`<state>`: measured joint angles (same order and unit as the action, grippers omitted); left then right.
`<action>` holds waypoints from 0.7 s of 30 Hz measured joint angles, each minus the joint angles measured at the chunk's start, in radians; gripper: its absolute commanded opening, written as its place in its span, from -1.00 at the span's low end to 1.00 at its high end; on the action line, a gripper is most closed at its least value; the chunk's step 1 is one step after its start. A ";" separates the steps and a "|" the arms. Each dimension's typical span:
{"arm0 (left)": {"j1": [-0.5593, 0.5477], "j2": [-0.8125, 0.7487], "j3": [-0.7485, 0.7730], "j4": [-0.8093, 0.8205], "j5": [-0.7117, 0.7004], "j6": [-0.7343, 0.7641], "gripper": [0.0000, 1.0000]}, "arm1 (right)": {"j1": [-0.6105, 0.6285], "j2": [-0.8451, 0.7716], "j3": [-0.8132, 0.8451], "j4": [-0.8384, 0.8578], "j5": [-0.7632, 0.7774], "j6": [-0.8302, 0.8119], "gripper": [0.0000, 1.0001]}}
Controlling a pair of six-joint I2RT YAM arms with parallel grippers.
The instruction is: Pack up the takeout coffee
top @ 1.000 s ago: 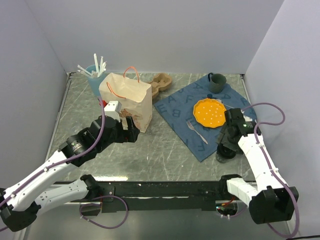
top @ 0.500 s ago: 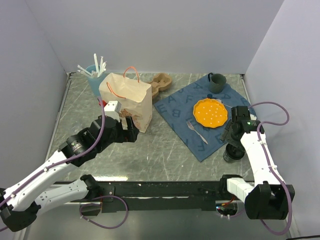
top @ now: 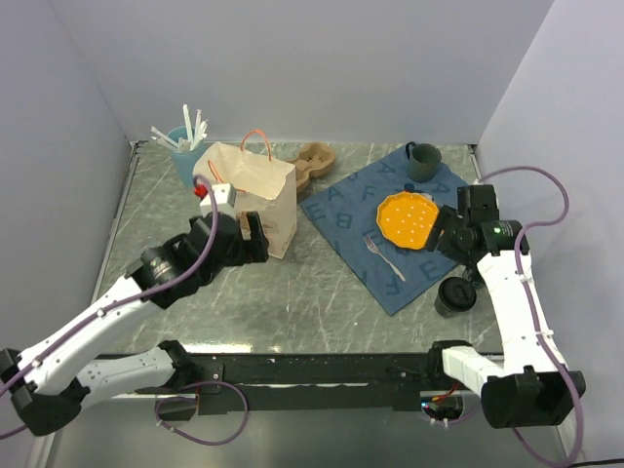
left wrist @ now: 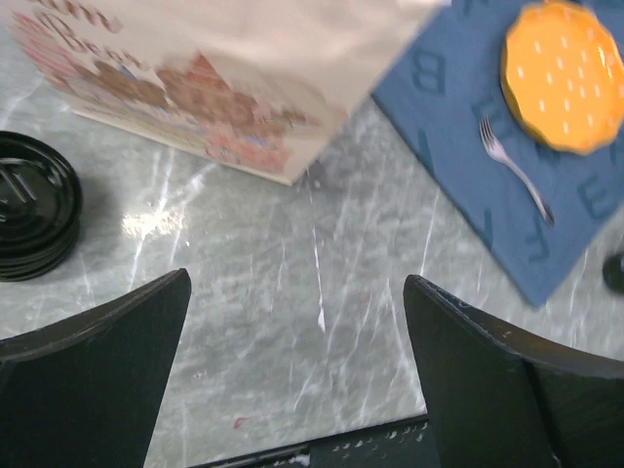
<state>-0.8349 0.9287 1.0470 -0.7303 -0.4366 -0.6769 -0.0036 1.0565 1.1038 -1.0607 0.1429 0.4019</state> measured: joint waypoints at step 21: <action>0.189 0.290 0.412 -0.131 0.054 -0.105 0.44 | 0.177 0.039 0.209 -0.079 -0.019 -0.062 0.33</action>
<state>-0.6456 1.2186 1.4590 -0.8616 -0.3824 -0.7822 0.1738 1.0950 1.3128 -1.1397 0.1242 0.3397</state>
